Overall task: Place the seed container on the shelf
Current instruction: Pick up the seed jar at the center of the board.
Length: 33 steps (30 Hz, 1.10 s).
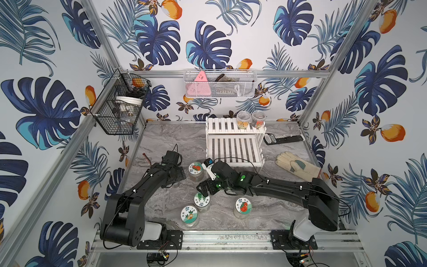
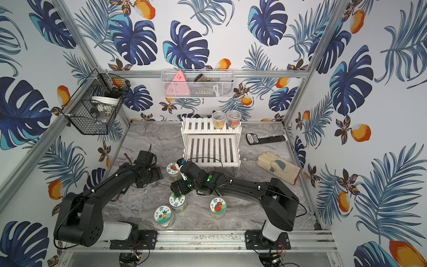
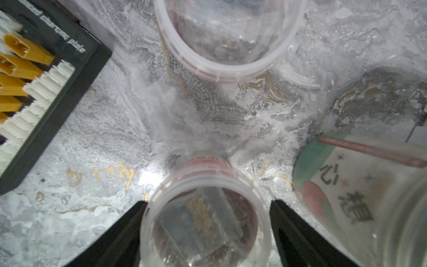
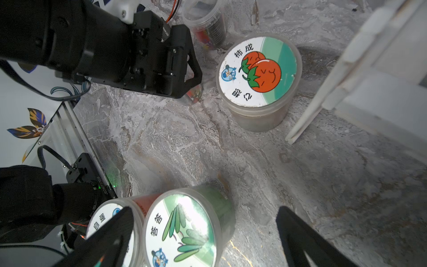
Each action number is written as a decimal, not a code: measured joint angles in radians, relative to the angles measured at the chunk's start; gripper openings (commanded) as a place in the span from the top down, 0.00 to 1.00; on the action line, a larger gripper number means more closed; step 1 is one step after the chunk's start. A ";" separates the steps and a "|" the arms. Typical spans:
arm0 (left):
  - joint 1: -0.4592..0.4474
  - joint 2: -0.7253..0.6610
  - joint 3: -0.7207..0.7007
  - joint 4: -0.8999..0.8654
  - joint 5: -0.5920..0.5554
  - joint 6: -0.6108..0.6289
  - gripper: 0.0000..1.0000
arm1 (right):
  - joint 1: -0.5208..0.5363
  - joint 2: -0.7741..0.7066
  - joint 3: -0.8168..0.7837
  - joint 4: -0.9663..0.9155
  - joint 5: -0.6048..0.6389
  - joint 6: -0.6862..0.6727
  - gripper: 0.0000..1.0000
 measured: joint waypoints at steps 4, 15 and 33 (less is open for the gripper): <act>0.000 0.004 0.000 0.000 0.000 0.000 0.18 | 0.000 -0.006 0.000 -0.002 0.000 0.000 0.00; -0.006 -0.061 0.025 -0.051 0.001 0.000 0.23 | -0.017 -0.062 0.000 -0.041 0.027 0.000 0.00; -0.094 -0.302 0.438 -0.470 0.087 0.057 0.26 | -0.080 -0.343 0.019 -0.119 0.130 -0.011 0.00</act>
